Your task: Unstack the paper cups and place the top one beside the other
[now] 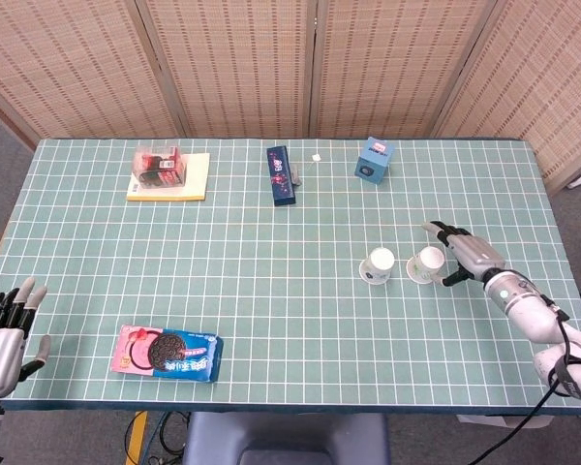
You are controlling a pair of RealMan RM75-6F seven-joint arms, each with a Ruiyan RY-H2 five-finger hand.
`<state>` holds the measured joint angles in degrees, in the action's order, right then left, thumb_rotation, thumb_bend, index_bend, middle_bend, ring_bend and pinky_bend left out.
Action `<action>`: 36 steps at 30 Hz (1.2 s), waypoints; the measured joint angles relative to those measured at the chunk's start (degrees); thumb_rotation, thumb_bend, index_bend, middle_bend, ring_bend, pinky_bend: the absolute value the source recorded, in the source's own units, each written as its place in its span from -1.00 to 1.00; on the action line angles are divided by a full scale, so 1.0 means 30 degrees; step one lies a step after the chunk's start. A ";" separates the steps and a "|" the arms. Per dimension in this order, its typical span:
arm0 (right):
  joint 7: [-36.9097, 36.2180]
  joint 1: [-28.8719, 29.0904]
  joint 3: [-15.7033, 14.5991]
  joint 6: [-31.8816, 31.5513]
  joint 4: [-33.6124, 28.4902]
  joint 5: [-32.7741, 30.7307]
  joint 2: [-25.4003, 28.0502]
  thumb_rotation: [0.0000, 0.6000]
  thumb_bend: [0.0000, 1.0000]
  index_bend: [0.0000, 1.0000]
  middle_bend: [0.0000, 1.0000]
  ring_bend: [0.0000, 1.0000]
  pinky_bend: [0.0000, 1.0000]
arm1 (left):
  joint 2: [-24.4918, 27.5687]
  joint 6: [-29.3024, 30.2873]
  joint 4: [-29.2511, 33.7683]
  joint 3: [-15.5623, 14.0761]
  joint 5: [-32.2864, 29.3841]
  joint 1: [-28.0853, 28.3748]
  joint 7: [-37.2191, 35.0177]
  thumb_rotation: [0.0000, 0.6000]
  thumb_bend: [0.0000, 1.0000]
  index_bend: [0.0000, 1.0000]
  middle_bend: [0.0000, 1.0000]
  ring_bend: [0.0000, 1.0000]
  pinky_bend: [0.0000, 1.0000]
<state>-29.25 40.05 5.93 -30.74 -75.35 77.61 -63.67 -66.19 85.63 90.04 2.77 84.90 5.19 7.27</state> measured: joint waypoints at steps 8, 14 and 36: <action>0.1664 -0.1251 0.0173 -0.3213 -0.4306 0.0101 0.2857 1.00 -0.50 -1.00 -1.00 -1.00 -1.00 | -0.0095 -0.0119 -0.0005 -0.0027 0.0005 0.0060 0.0291 1.00 -0.01 -1.00 -1.00 -1.00 -1.00; 0.3454 -0.3509 -0.0303 -0.7581 -0.5984 0.1036 0.3664 1.00 -0.50 -1.00 -1.00 -1.00 -1.00 | -0.0175 -0.0581 -0.0005 0.0019 -0.0232 0.0276 0.0571 1.00 -0.01 -1.00 -1.00 -1.00 -1.00; 0.6304 -1.0211 -0.2478 -1.7045 -0.2794 0.4126 0.0139 1.00 -0.50 -1.00 -1.00 -1.00 -1.00 | -0.0139 -0.0418 0.0003 -0.0161 0.0323 0.0382 0.0482 1.00 -0.01 -1.00 -1.00 -1.00 -1.00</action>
